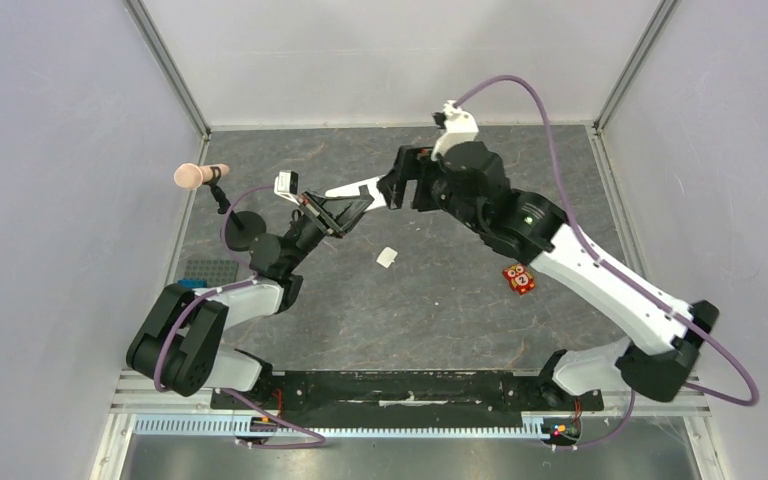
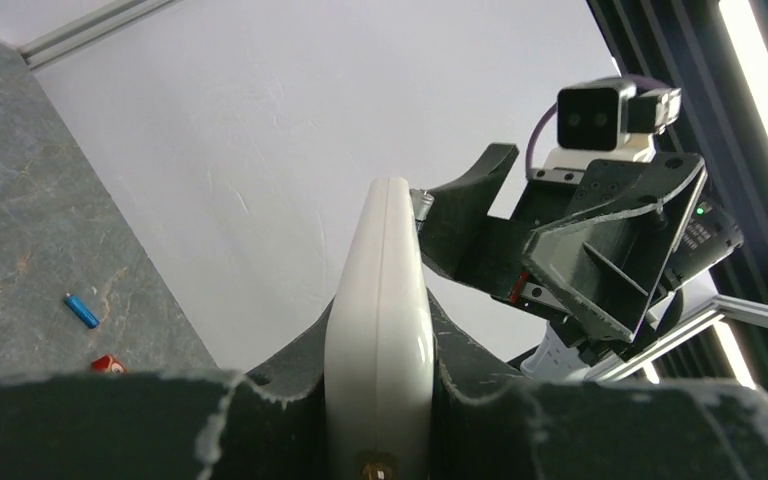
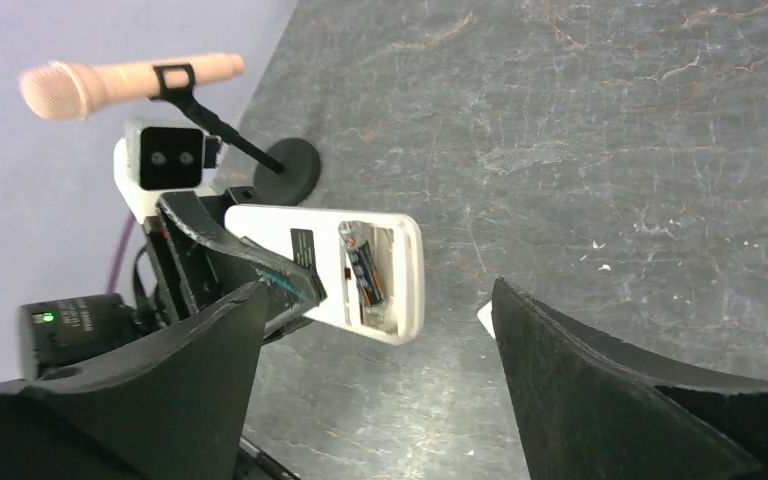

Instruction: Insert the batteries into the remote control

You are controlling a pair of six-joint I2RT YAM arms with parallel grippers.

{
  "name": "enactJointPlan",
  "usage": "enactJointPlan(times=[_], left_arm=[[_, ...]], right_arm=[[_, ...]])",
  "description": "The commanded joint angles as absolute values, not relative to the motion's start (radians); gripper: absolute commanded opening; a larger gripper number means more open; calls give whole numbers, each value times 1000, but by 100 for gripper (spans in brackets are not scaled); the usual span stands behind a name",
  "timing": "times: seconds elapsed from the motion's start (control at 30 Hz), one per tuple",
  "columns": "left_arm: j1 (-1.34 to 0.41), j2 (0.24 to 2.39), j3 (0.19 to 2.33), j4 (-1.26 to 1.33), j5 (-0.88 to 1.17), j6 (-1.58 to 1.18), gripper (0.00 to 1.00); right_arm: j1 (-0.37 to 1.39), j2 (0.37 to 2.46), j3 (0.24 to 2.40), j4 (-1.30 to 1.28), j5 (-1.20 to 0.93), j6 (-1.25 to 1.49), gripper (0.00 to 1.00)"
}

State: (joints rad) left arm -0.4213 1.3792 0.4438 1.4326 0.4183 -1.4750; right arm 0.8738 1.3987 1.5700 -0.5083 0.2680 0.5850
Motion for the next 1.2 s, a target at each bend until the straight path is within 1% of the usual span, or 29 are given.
enactJointPlan(times=[0.0,0.13,0.17,0.3,0.47,0.73,1.17], left_arm=[[-425,1355,482,1522,387,-1506,2],[-426,1353,504,1522,376,-1508,2],[-427,1351,508,1522,372,-1508,2],[-431,1337,513,1522,354,-1510,2],[-436,1314,507,1521,320,-1528,2],[-459,1306,512,1515,298,-1537,2],[-468,1299,517,1503,337,-1507,2]], right_arm=[[870,1235,1469,-385,333,767,88],[870,1183,1416,-353,352,886,98],[869,1174,1399,-337,344,914,98],[870,1126,1271,-199,309,1055,98],[870,1099,1165,-102,301,1231,98],[869,1158,1118,107,209,1330,98],[860,1231,1128,138,220,1431,98]])
